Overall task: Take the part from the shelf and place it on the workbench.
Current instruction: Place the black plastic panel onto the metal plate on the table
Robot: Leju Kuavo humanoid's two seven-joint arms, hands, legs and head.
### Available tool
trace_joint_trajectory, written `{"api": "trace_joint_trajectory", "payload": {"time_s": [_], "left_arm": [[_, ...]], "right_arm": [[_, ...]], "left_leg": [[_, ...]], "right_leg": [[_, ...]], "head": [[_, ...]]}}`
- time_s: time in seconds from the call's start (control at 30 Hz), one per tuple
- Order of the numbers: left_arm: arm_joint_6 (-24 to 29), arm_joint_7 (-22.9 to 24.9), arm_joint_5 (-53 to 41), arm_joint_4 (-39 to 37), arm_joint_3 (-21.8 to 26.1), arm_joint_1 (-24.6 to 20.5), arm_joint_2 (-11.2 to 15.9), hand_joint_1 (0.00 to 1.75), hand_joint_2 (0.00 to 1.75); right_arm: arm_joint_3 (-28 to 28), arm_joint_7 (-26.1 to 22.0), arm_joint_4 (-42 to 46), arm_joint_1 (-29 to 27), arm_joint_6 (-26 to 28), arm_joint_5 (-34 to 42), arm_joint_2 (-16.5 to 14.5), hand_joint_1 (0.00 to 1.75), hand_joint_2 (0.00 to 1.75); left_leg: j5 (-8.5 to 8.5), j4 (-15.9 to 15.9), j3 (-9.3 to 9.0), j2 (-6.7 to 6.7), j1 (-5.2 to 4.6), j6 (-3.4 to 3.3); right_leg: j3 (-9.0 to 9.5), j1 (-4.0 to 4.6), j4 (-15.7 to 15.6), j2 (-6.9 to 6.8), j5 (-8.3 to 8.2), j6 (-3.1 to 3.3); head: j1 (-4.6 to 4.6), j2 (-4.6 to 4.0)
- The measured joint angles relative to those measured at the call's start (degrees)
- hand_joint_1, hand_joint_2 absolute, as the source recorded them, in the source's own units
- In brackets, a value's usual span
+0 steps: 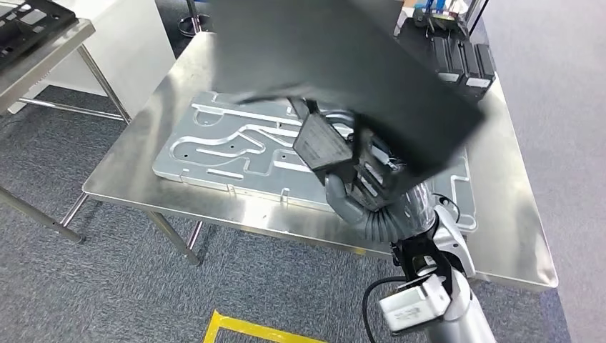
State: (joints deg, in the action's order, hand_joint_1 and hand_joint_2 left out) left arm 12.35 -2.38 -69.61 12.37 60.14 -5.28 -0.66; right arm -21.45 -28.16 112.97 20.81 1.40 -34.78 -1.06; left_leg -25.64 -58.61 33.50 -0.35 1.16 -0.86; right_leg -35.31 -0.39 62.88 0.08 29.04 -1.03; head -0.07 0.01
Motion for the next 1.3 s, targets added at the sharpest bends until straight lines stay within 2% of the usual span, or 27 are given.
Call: {"api": "trace_joint_trajectory", "payload": {"time_s": [0.07, 0.1, 0.13, 0.17, 0.23, 0.3, 0.37, 0.43, 0.47, 0.5, 0.57, 0.6, 0.63, 0.67, 0.7, 0.77, 0.8, 0.83, 0.93, 0.97, 1.03, 1.1, 1.13, 1.17, 1.2, 1.23, 1.3], "left_arm": [[0.0, 0.0, 0.0, 0.0, 0.1, 0.0, -0.1, 0.00, 1.75], [-0.1, 0.0, 0.0, 0.0, 0.1, 0.0, -0.1, 0.00, 1.75], [-0.1, -0.1, 0.0, 0.0, 0.1, 0.0, -0.2, 0.00, 1.75], [-0.1, -0.2, 0.0, 0.0, 0.2, 0.0, -0.3, 0.00, 1.75], [-0.2, -0.7, 0.0, 0.0, 0.3, 0.0, -0.5, 0.00, 1.75], [-0.2, -1.3, 0.0, 0.0, 0.4, 0.0, -0.8, 0.00, 1.75], [-0.1, -1.9, -0.2, 0.0, 0.5, 0.0, -0.9, 0.00, 1.75], [-0.1, -2.4, -0.4, 0.0, 0.6, 0.1, -1.0, 0.00, 1.75], [-0.1, -2.5, -0.4, 0.0, 0.6, 0.1, -1.1, 0.00, 1.75], [-0.1, -2.6, -0.5, 0.0, 0.6, 0.2, -1.1, 0.00, 1.75], [-0.1, -2.7, -0.7, 0.0, 0.6, 0.2, -1.2, 0.00, 1.75], [-0.1, -2.7, -0.8, 0.0, 0.6, 0.2, -1.3, 0.00, 1.75], [-0.1, -2.8, -0.9, 0.0, 0.7, 0.3, -1.3, 0.00, 1.75], [-0.1, -2.8, -0.9, 0.0, 0.7, 0.3, -1.3, 0.00, 1.75], [-0.1, -2.8, -1.0, 0.0, 0.7, 0.4, -1.4, 0.00, 1.75], [-0.1, -2.8, -1.0, 0.0, 0.7, 0.3, -1.3, 0.00, 1.75], [-0.1, -2.8, -1.0, 0.0, 0.7, 0.3, -1.3, 0.00, 1.75], [-0.1, -2.8, -1.0, 0.0, 0.7, 0.3, -1.3, 0.00, 1.75], [-0.3, -2.8, -1.1, 0.0, 0.8, 0.3, -1.5, 0.00, 1.75], [-0.4, -2.8, -1.2, 0.0, 0.8, 0.3, -1.5, 0.00, 1.75], [-0.5, -2.8, -1.4, 0.0, 0.8, 0.1, -1.7, 0.00, 1.75], [-0.6, -2.8, -1.6, 0.0, 0.8, 0.0, -1.7, 0.00, 1.75], [-0.7, -2.8, -1.6, 0.0, 0.8, 0.0, -1.8, 0.00, 1.75], [-0.7, -2.8, -1.6, 0.0, 0.8, 0.0, -1.8, 0.00, 1.75], [-0.7, -2.8, -1.6, 0.0, 0.8, 0.0, -1.9, 0.00, 1.75], [-0.7, -2.8, -1.6, 0.0, 0.8, -0.1, -1.9, 0.00, 1.75], [-0.7, -2.8, -1.6, 0.0, 0.8, -0.1, -2.0, 0.00, 1.75]], "right_arm": [[-0.2, 1.5, -0.7, 1.4, 0.6, -1.6, 0.8, 1.75, 1.75], [-0.2, 2.5, -1.2, 2.0, 1.0, -2.6, 1.2, 1.75, 1.75], [-0.3, 3.7, -2.1, 2.7, 1.5, -3.8, 1.6, 1.75, 1.75], [-0.3, 4.9, -3.3, 3.6, 2.2, -5.0, 2.0, 1.75, 1.75], [0.0, 6.7, -6.3, 5.9, 4.3, -6.9, 3.1, 1.75, 1.75], [1.0, 7.4, -10.0, 8.6, 6.7, -7.8, 4.2, 1.75, 1.75], [2.4, 7.8, -14.3, 11.3, 8.4, -8.0, 5.4, 1.75, 1.75], [4.0, 8.0, -18.2, 13.5, 9.1, -8.4, 6.6, 1.75, 1.75], [4.6, 8.3, -20.0, 14.6, 9.2, -8.8, 7.1, 1.75, 1.75], [5.1, 8.7, -21.7, 15.7, 9.2, -9.4, 7.4, 1.75, 1.75], [5.7, 9.4, -24.9, 17.7, 9.2, -10.5, 8.0, 1.75, 1.75], [6.0, 9.6, -26.3, 18.3, 9.2, -10.8, 8.3, 1.75, 1.75], [6.2, 9.7, -27.5, 18.7, 9.2, -11.0, 8.5, 1.75, 1.75], [6.4, 9.7, -28.5, 19.0, 9.2, -11.0, 8.7, 1.75, 1.75], [6.5, 9.7, -29.2, 19.2, 9.2, -11.0, 8.8, 1.75, 1.75], [6.7, 9.7, -30.3, 19.9, 9.3, -11.1, 8.9, 1.75, 1.75], [6.8, 9.8, -30.9, 20.3, 9.2, -11.3, 9.0, 1.75, 1.75], [6.8, 10.1, -31.5, 20.7, 9.1, -11.7, 9.2, 1.75, 1.75], [6.9, 11.2, -34.6, 22.7, 8.4, -13.1, 9.9, 1.75, 1.75], [6.8, 11.5, -36.2, 23.9, 8.0, -13.6, 10.2, 1.75, 1.75], [6.8, 12.0, -40.8, 27.4, 7.5, -14.6, 11.1, 1.75, 1.75], [6.8, 12.3, -46.6, 30.8, 7.4, -15.7, 11.9, 1.75, 1.75], [6.8, 12.3, -49.5, 32.1, 7.5, -16.2, 12.2, 1.75, 1.75], [6.7, 12.4, -52.3, 33.4, 7.5, -16.7, 12.4, 1.75, 1.75], [6.7, 12.6, -55.2, 34.7, 7.5, -17.3, 12.4, 1.75, 1.75], [6.6, 12.7, -58.0, 36.1, 7.6, -17.9, 12.5, 1.75, 1.75], [6.2, 13.3, -63.6, 39.2, 8.0, -19.8, 12.6, 1.75, 1.75]], "left_leg": [[-0.01, 0.0, 0.04, 0.03, -0.02, -0.28], [-0.03, 0.0, 0.03, 0.03, -0.03, -0.32], [-0.06, 0.0, 0.01, 0.02, -0.04, -0.33], [-0.08, 0.0, -0.03, -0.02, -0.05, -0.32], [-0.17, 0.0, -0.17, -0.10, -0.04, -0.20], [-0.23, -0.1, -0.09, -0.16, -0.23, 0.24], [-0.13, 0.0, 0.05, -0.17, -0.38, 0.86], [-0.29, 0.0, 0.08, -0.13, -0.37, 1.44], [-0.99, -1.0, 0.49, -0.08, -0.37, 1.66], [-2.27, -3.2, 1.46, -0.03, -0.36, 1.82], [-5.70, -10.4, 4.94, 0.03, -0.31, 1.99], [-6.87, -13.9, 6.79, 0.02, -0.30, 2.03], [-7.01, -15.9, 7.95, 0.03, -0.31, 2.03], [-6.04, -15.7, 8.13, 0.03, -0.32, 1.94], [-4.10, -13.3, 7.23, 0.03, -0.36, 1.75], [-0.05, -5.6, 3.94, 0.05, -0.60, 1.05], [0.94, -2.7, 2.68, 0.06, -0.75, 0.74], [1.25, -1.1, 2.03, 0.06, -0.91, 0.51], [1.26, 0.0, 1.75, 0.01, -0.89, 0.05], [1.43, 0.3, 1.62, 0.02, -0.75, -0.19], [1.70, 0.7, 1.42, 0.05, -0.53, -0.56], [1.70, 0.7, 1.40, 0.02, -0.50, -0.71], [1.67, 0.7, 1.37, -0.01, -0.46, -0.71], [1.60, 0.6, 1.35, -0.03, -0.39, -0.63], [1.49, 0.4, 1.34, -0.06, -0.29, -0.48], [1.31, 0.2, 1.33, -0.08, -0.19, -0.24], [0.94, -0.3, 1.52, -0.13, -0.21, 0.38]], "right_leg": [[-3.39, -0.15, 6.9, -0.02, 3.25, -0.43], [-4.97, -0.24, 9.9, -0.03, 4.12, -0.56], [-5.83, -0.31, 11.2, -0.03, 3.97, -0.61], [-5.70, -0.38, 10.5, -0.04, 2.77, -0.58], [-2.83, -0.41, 3.8, -0.03, -1.29, -0.27], [-0.16, -0.12, -2.3, 0.00, -3.53, 0.17], [0.30, 0.18, -3.8, 0.08, -3.64, 0.54], [0.38, -0.03, -4.2, 0.07, -3.91, 1.08], [0.49, -0.17, -4.4, 0.01, -4.04, 1.45], [0.61, -0.30, -4.7, -0.04, -4.15, 1.80], [0.67, -0.18, -4.7, -0.09, -4.13, 2.26], [0.69, -0.06, -4.6, -0.09, -4.08, 2.36], [0.71, 0.06, -4.6, -0.09, -4.01, 2.43], [0.74, 0.16, -4.5, -0.07, -3.92, 2.46], [0.81, 0.24, -4.4, -0.04, -3.78, 2.47], [0.91, 0.44, -4.1, 0.02, -3.43, 2.30], [0.82, 0.51, -3.9, 0.05, -3.31, 2.14], [0.69, 0.52, -3.9, 0.06, -3.27, 1.93], [0.42, 0.39, -3.7, 0.04, -3.19, 1.08], [0.17, 0.34, -3.1, 0.02, -2.72, 0.75], [-1.95, 0.07, 1.4, 0.01, -0.18, 0.14], [-5.61, -0.26, 8.4, -0.01, 2.68, -0.41], [-6.92, -0.47, 10.7, -0.01, 3.03, -0.64], [-7.31, -0.72, 11.0, -0.03, 2.29, -0.84], [-6.66, -0.98, 9.2, -0.06, 0.63, -1.00], [-5.13, -1.21, 5.7, -0.08, -1.59, -1.14], [-2.16, -1.28, -0.8, -0.04, -4.22, -1.16]], "head": [[0.02, 0.00], [0.02, 0.00], [0.02, -0.01], [0.02, -0.01], [0.02, -0.01], [-0.01, -0.01], [-0.05, -0.01], [-0.05, -0.01], [-0.08, -0.01], [-0.09, -0.01], [-0.14, -0.01], [-0.13, -0.01], [-0.13, -0.01], [-0.13, -0.01], [-0.13, -0.01], [-0.10, -0.01], [-0.09, -0.01], [-0.06, -0.01], [-0.07, 0.00], [-0.02, 0.00], [0.09, 0.00], [0.15, -0.01], [0.16, -0.01], [0.16, -0.01], [0.16, -0.01], [0.16, -0.01], [0.17, -0.01]]}}
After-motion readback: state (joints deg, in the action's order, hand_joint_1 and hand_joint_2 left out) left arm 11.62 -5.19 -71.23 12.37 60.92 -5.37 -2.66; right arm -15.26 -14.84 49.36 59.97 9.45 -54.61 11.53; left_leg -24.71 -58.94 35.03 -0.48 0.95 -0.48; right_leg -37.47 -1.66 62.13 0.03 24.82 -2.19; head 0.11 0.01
